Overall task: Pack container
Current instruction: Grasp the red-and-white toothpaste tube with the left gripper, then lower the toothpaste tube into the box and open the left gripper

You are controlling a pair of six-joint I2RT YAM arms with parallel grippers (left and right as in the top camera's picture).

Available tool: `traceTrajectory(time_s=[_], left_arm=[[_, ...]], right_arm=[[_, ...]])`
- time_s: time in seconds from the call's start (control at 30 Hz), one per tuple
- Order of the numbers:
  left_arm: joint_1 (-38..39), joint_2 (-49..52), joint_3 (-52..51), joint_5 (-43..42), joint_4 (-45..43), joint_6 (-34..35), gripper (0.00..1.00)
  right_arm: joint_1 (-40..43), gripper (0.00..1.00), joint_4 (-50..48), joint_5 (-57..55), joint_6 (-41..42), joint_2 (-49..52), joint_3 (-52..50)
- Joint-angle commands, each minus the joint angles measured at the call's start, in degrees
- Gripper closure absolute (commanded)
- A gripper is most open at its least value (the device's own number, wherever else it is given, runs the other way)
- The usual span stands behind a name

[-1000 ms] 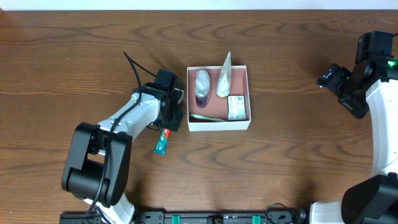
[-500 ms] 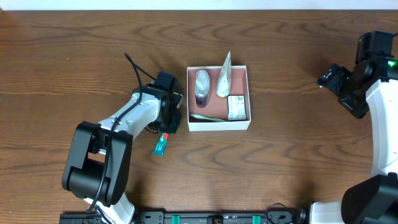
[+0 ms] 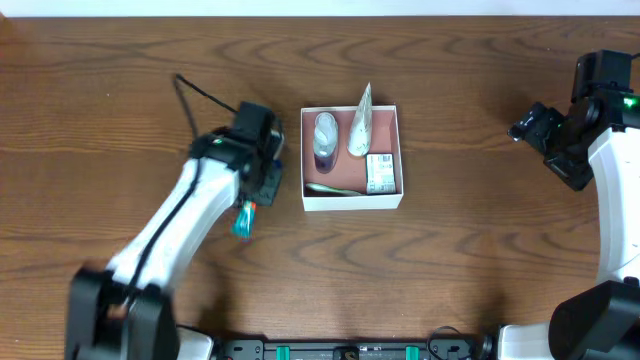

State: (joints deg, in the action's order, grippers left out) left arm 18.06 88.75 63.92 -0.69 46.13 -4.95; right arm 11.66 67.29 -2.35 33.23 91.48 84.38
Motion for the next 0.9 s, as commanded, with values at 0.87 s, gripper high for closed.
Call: traceTrajectory(time_s=[0.87], left_arm=[[22.0, 1.7, 1.8, -9.6, -25.0, -44.5, 0.93]], right_arm=[[0.4, 0.01, 0.0, -0.4, -0.7, -0.4, 0.6]])
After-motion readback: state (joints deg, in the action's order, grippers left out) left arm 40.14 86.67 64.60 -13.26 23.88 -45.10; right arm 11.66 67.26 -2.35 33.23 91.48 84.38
